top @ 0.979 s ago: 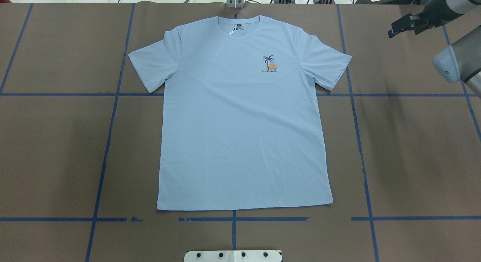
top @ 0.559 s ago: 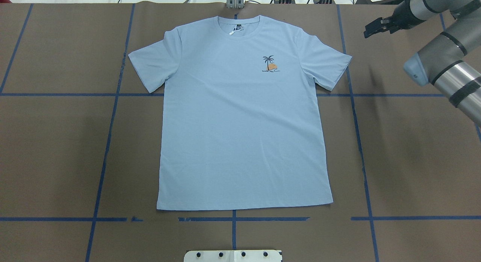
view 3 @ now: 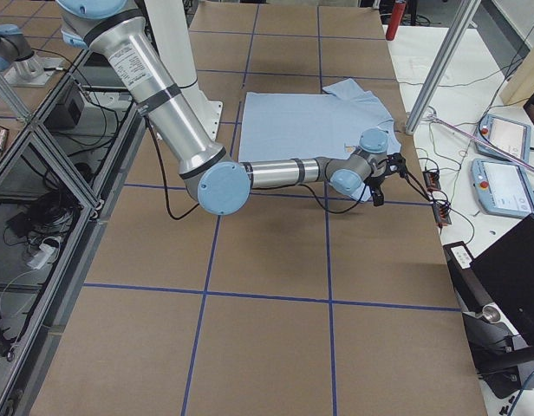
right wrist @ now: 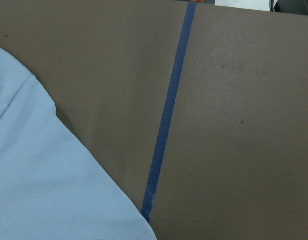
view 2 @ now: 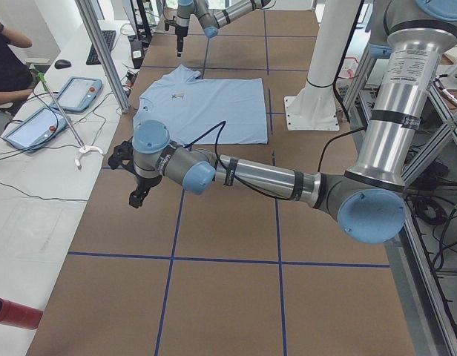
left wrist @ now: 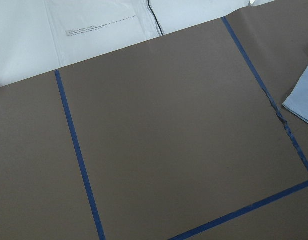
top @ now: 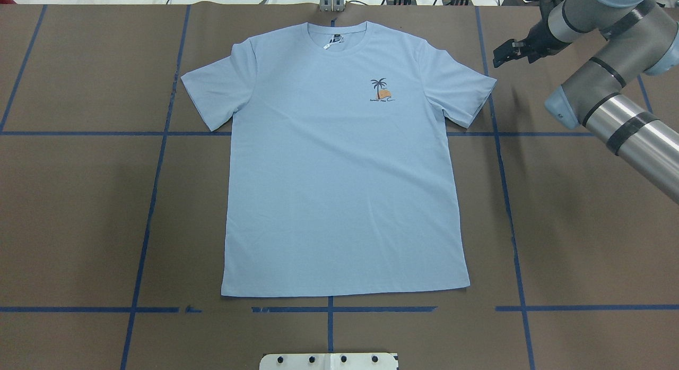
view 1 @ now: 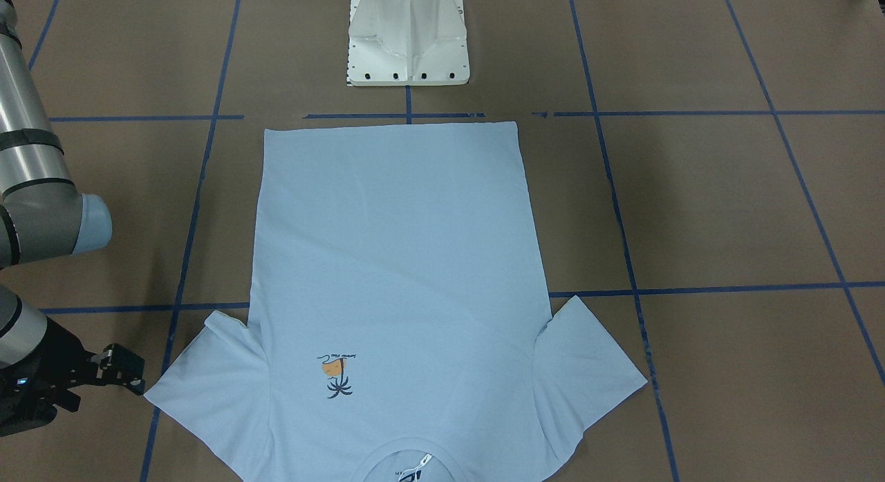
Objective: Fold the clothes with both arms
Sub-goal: 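Move the right gripper over the sleeve nearest it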
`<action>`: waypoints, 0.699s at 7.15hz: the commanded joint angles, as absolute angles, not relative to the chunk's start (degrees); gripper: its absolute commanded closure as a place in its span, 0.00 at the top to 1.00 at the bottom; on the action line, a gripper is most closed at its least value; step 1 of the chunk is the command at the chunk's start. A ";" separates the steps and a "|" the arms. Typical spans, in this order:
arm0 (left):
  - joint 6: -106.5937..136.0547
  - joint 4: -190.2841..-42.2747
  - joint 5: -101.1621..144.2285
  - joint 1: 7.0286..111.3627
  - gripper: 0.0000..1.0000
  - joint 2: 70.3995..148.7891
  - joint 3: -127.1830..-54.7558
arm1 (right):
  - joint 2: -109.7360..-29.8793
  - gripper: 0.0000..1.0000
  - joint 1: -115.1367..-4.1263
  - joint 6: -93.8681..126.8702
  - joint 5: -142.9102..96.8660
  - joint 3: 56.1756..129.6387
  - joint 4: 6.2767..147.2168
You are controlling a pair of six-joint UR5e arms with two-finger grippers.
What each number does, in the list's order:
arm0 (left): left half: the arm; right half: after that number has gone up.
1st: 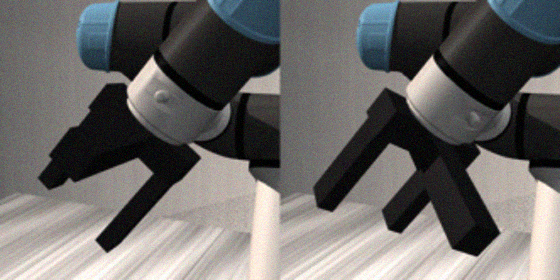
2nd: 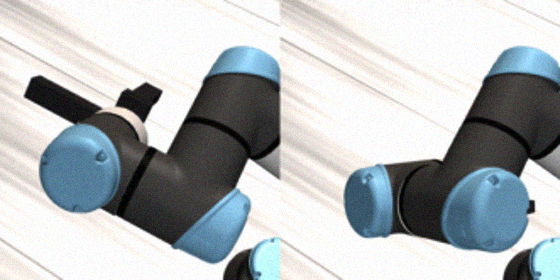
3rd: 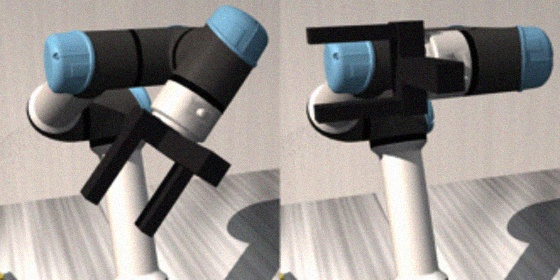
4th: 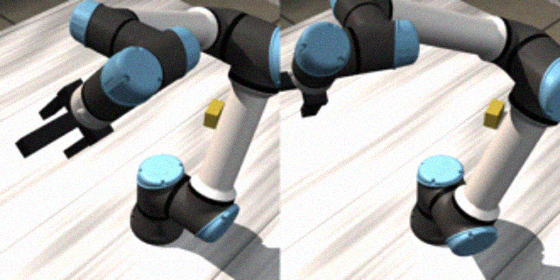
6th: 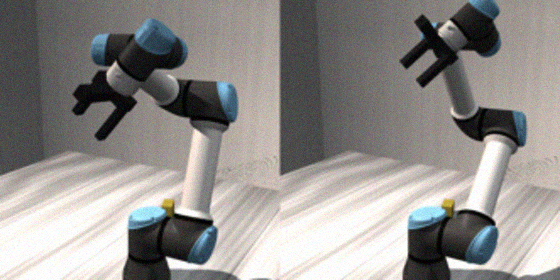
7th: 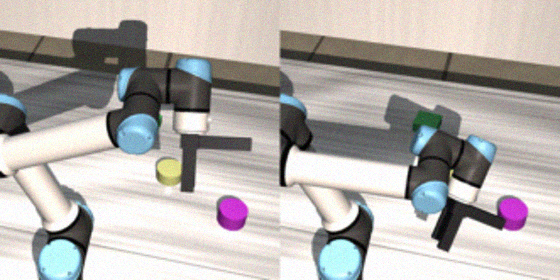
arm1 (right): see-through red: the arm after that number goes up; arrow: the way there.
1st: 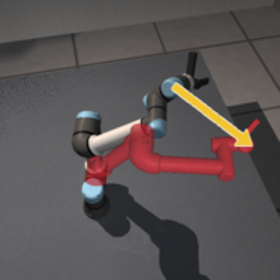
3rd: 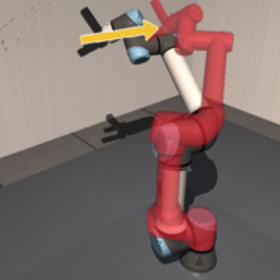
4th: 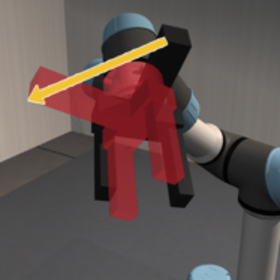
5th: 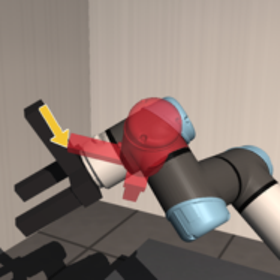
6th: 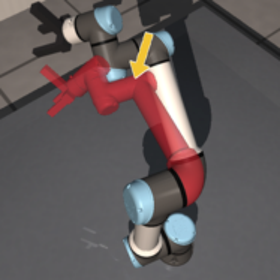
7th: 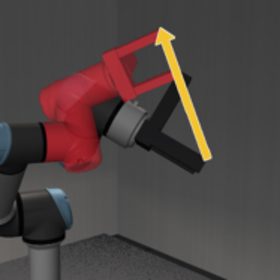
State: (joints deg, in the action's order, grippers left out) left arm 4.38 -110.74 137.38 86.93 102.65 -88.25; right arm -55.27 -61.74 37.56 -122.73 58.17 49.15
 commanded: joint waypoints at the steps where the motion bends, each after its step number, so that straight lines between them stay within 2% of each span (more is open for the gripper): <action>1: 4.39 -110.74 137.46 86.92 1.00 102.57 -88.59 | -53.88 0.92 -60.21 37.62 -122.70 55.56 49.31; 5: 4.39 -110.74 137.55 87.19 1.00 102.57 -88.77 | -52.30 0.81 -58.10 37.53 -120.51 53.01 49.48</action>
State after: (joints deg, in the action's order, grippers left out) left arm 4.39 -110.74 137.54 87.09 102.57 -88.74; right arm -52.85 -58.85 37.54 -121.55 53.86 49.45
